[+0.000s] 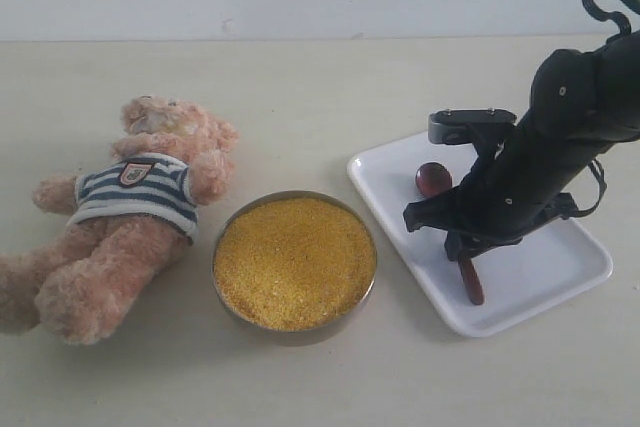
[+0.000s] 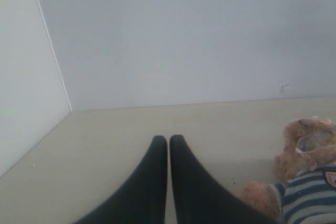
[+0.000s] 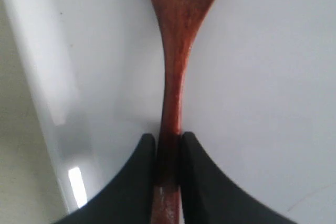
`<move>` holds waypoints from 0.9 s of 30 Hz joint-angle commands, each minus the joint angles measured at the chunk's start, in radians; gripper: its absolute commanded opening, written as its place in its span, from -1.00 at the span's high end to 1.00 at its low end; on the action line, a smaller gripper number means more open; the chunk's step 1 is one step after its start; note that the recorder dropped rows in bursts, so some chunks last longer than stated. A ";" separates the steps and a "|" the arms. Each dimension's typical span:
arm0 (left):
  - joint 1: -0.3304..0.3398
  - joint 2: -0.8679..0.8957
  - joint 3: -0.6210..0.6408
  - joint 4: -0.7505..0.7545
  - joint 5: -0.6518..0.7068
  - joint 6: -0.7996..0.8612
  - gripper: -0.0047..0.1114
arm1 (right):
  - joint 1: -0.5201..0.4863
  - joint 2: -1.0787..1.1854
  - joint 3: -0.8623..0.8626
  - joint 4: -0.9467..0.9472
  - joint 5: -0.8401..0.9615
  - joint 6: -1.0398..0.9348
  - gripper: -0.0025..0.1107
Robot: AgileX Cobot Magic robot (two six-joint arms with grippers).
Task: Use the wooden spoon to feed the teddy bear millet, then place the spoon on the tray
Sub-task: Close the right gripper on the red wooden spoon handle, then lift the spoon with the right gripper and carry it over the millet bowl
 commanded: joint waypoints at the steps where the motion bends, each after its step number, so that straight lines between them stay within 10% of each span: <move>1: -0.008 -0.003 -0.004 0.000 -0.001 -0.006 0.85 | 0.002 -0.001 0.000 -0.008 0.010 -0.005 0.96; 27: -0.008 -0.003 -0.004 0.000 0.002 -0.006 0.85 | 0.002 -0.159 -0.004 -0.122 0.118 -0.035 0.96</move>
